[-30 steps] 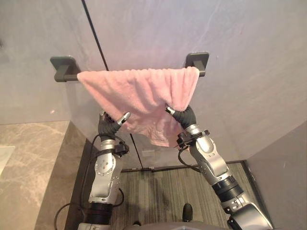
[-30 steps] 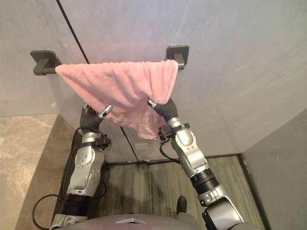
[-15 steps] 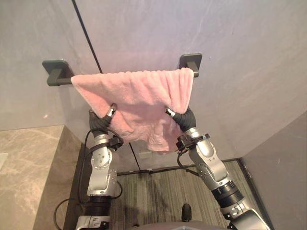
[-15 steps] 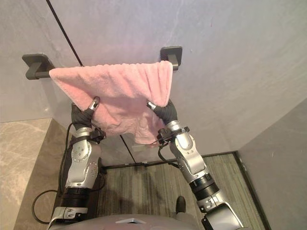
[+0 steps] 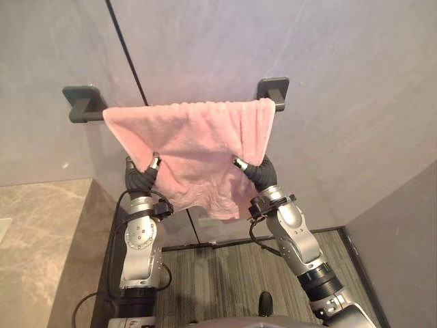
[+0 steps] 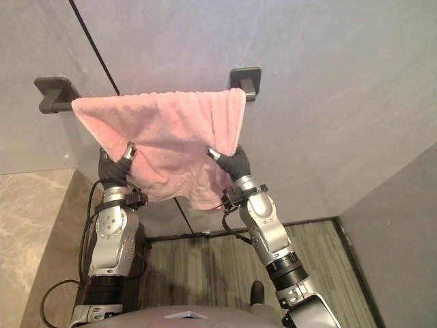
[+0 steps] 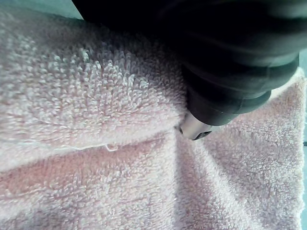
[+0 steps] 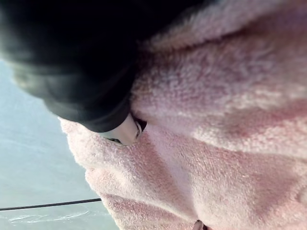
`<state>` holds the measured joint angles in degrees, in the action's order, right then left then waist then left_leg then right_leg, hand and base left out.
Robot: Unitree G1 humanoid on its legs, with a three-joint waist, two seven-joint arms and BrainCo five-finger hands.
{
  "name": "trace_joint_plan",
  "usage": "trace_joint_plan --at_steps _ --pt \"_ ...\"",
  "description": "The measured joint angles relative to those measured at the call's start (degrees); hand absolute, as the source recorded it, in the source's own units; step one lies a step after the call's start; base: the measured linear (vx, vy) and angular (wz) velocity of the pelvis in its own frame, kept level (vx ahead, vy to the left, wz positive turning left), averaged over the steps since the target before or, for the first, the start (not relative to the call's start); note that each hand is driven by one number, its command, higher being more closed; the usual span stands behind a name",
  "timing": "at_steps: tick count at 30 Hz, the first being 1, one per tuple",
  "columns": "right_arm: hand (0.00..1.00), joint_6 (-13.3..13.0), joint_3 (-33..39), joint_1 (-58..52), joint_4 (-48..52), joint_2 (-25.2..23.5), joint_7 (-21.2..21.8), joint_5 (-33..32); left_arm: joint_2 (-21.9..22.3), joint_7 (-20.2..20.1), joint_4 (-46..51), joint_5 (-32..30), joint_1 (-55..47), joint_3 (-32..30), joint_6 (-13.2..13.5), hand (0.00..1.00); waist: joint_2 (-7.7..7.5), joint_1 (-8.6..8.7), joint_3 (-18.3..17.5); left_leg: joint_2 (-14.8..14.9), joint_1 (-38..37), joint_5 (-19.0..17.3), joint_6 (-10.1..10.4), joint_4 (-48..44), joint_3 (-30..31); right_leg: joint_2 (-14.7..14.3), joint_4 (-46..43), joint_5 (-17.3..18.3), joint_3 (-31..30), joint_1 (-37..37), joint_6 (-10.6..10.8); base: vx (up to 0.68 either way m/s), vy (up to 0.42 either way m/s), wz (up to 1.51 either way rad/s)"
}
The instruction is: Organize washtable
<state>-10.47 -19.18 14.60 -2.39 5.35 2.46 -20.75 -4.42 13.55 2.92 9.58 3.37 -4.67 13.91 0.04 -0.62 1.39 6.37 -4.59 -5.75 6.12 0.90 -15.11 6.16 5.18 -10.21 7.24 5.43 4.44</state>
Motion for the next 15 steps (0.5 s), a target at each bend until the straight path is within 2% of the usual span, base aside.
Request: trace_joint_plan --at_steps 2,6,15 --pt "1.0 0.1 1.9 -0.3 -0.6 -1.1 0.0 3.0 0.4 -1.5 1.6 -0.1 -1.6 -0.1 0.0 1.0 0.0 -0.08 0.0 0.0 -0.1 0.0 0.0 0.0 0.2 0.1 0.0 0.0 0.3 -0.2 0.0 0.0 0.002 0.06" --pt "1.0 0.0 3.3 0.2 -2.6 -2.1 -0.1 3.9 2.0 -1.7 1.5 -0.1 -1.7 -0.4 0.0 1.0 0.0 -0.07 0.0 0.0 -0.1 0.0 0.0 0.1 0.6 0.1 0.0 0.1 0.9 -0.4 0.1 0.0 -0.002 0.05" --pt "1.0 1.1 4.7 2.3 -5.4 -2.2 -0.1 6.3 2.1 -3.0 -0.6 -1.1 -0.2 -1.9 0.3 1.0 0.14 -0.05 0.1 0.0 -0.1 0.0 0.0 0.3 1.3 0.1 0.0 0.3 1.3 -0.6 0.3 0.0 -0.001 0.01"
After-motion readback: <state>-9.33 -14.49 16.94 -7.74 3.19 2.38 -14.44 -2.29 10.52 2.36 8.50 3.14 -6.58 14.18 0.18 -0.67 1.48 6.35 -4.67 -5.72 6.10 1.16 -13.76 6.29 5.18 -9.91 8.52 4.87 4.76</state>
